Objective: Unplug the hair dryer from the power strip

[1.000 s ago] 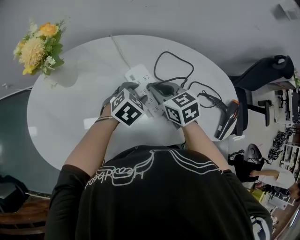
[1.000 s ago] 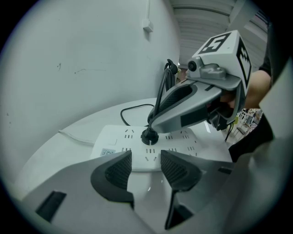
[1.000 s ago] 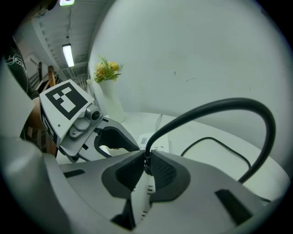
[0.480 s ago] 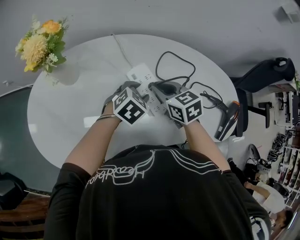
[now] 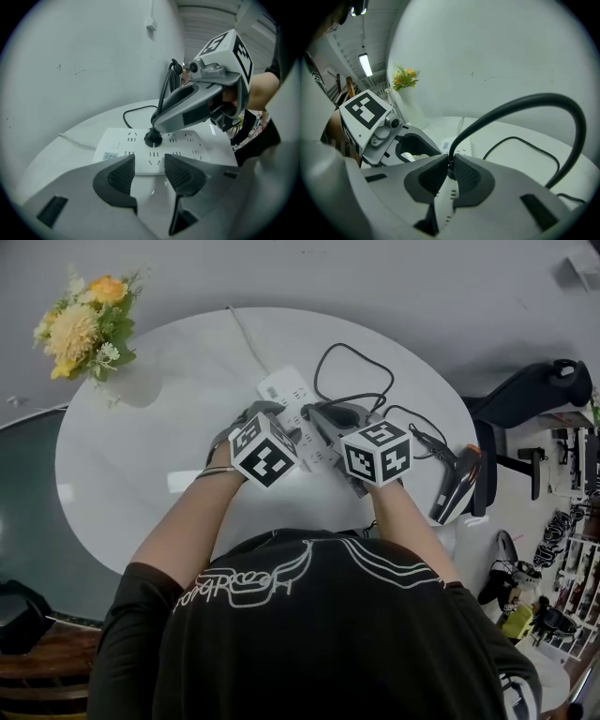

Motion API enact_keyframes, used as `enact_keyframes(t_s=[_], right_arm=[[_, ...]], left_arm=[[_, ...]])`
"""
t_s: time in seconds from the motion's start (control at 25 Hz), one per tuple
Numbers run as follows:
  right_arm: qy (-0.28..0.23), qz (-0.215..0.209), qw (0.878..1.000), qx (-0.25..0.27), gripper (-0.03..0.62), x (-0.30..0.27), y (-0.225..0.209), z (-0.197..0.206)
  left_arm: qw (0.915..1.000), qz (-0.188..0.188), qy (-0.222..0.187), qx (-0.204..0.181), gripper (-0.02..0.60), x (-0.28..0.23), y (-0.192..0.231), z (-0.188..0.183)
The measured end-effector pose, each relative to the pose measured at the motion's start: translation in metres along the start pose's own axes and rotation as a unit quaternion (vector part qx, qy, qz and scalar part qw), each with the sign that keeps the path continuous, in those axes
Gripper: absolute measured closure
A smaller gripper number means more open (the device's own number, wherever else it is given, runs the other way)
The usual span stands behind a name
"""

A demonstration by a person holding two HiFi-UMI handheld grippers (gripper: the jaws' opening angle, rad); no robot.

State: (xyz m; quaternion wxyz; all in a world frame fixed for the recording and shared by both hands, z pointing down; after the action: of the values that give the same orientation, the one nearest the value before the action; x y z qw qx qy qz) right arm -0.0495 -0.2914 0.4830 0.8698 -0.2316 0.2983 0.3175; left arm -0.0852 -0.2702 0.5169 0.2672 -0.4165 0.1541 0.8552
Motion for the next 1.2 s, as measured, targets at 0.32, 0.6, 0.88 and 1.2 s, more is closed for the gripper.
enact_keyframes(t_s=[0.32, 0.6, 0.88, 1.2], right_arm=[[0.002, -0.012, 1.000, 0.000, 0.569, 0.001, 0.001, 0.000], [0.006, -0.006, 1.000, 0.006, 0.569, -0.001, 0.004, 0.000], [0.000, -0.016, 1.000, -0.006, 0.569, 0.003, 0.001, -0.002], [0.010, -0.010, 0.999, 0.029, 0.569, 0.002, 0.010, -0.003]], left_arm=[[1.0000, 0.001, 0.003, 0.002, 0.385, 0.000, 0.000, 0.001], [0.9999, 0.002, 0.010, -0.001, 0.383, -0.001, 0.001, 0.000], [0.9999, 0.004, 0.014, 0.003, 0.383, -0.001, 0.000, 0.000], [0.9998, 0.006, 0.021, -0.001, 0.383, -0.001, 0.001, 0.000]])
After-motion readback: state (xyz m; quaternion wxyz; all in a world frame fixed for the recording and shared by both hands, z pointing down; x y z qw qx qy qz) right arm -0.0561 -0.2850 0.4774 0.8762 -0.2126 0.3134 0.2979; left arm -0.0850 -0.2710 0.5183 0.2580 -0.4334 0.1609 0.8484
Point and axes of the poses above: the fingertips, and each gripper's own axes: x backward along the fingers, y to its left, z out of its underside, the point moved 1 cm from there along x, backward along the fingers, and after that the axes turned 2 degrees about y, right-handed, at the moved point
